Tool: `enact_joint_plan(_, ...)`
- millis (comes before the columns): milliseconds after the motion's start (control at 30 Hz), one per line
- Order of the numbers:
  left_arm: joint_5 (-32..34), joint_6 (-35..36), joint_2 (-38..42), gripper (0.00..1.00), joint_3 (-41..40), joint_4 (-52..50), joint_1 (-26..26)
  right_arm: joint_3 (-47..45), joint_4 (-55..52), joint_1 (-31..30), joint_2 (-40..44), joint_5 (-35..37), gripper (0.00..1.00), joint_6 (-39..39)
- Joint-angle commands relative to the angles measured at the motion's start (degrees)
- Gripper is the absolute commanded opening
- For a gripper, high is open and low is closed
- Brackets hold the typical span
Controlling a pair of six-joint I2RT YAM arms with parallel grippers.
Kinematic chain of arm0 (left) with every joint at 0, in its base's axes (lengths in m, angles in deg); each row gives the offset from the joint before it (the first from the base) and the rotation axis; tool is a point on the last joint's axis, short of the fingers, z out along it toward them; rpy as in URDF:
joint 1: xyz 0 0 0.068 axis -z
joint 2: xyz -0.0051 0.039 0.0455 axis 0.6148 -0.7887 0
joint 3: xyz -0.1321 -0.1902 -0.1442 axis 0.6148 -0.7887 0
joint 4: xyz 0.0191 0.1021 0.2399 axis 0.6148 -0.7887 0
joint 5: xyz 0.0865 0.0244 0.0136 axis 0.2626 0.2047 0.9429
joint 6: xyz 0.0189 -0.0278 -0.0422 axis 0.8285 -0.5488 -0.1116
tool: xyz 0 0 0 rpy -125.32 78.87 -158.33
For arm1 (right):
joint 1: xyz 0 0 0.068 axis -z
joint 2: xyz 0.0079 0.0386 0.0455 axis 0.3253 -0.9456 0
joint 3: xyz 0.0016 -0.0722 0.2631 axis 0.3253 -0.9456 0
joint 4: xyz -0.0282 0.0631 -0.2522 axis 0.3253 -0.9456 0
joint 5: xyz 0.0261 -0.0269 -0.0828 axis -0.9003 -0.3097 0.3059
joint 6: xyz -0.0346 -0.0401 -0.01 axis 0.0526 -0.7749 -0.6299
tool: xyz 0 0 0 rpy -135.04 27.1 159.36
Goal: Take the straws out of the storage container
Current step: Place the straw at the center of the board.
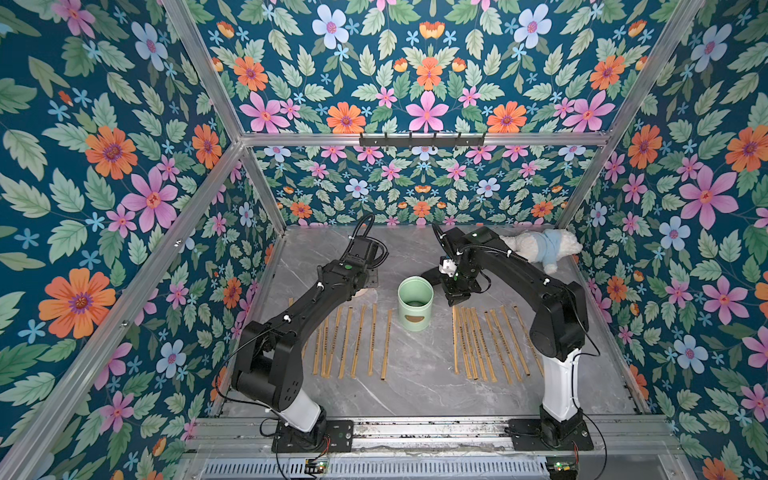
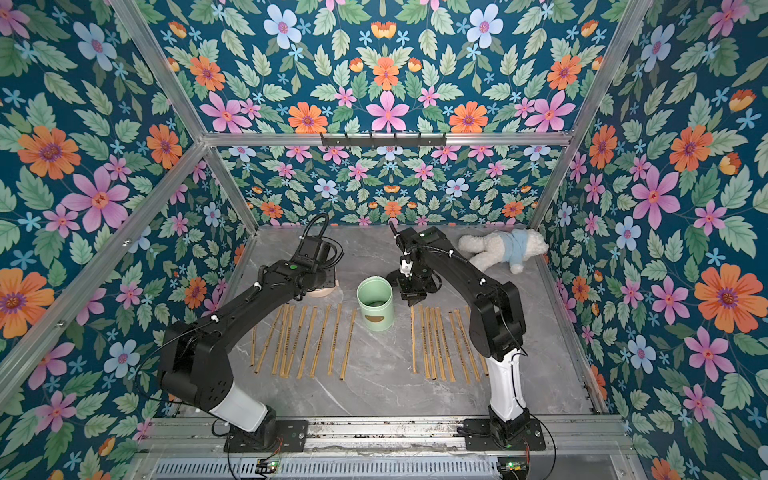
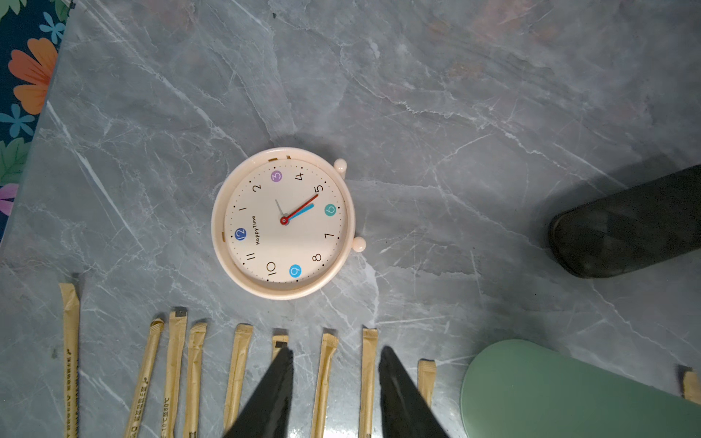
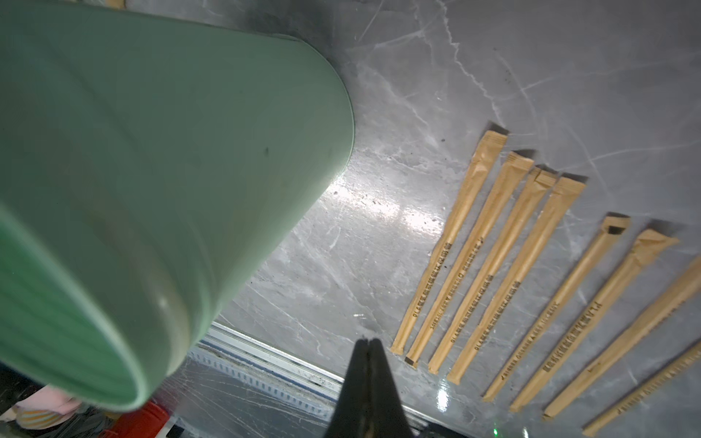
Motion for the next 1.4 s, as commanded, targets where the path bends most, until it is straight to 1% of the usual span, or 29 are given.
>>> enact_joint_plan(0,0.9,0.0,0.5,0.40,0.0,0.8,0.1,0.4,-0.9,0.5,-1.7,-2.5,0.01,0.1)
enact_joint_plan(467,1.1,-0.2,-0.2,0.40,-0.5,0.8,0.1,0.3,0.4,1.3,-7.7,-4.4,0.05,-0.4)
enact_joint_plan(867,1.2,-0.2,-0.5,0.40,-0.5,0.9,0.1,0.0,2.5,2.0,-10.1,-5.5,0.17,0.0)
enact_joint_plan(1067,1.6,-0.2,-0.7,0.40,-0.8,0.9,0.1,0.0,3.1,2.3,-10.5,-5.7,0.18,0.3)
enact_joint_plan(1200,3.1,0.0,-0.2,0.40,-1.4,1.0,0.1,-0.9,4.3,2.7,-9.0,-5.0,0.19,1.1)
enact_joint_plan(1367,6.8,2.2,2.3,0.42,-2.3,2.3,0.0,-3.8,7.7,3.1,-2.4,-1.8,0.21,1.8)
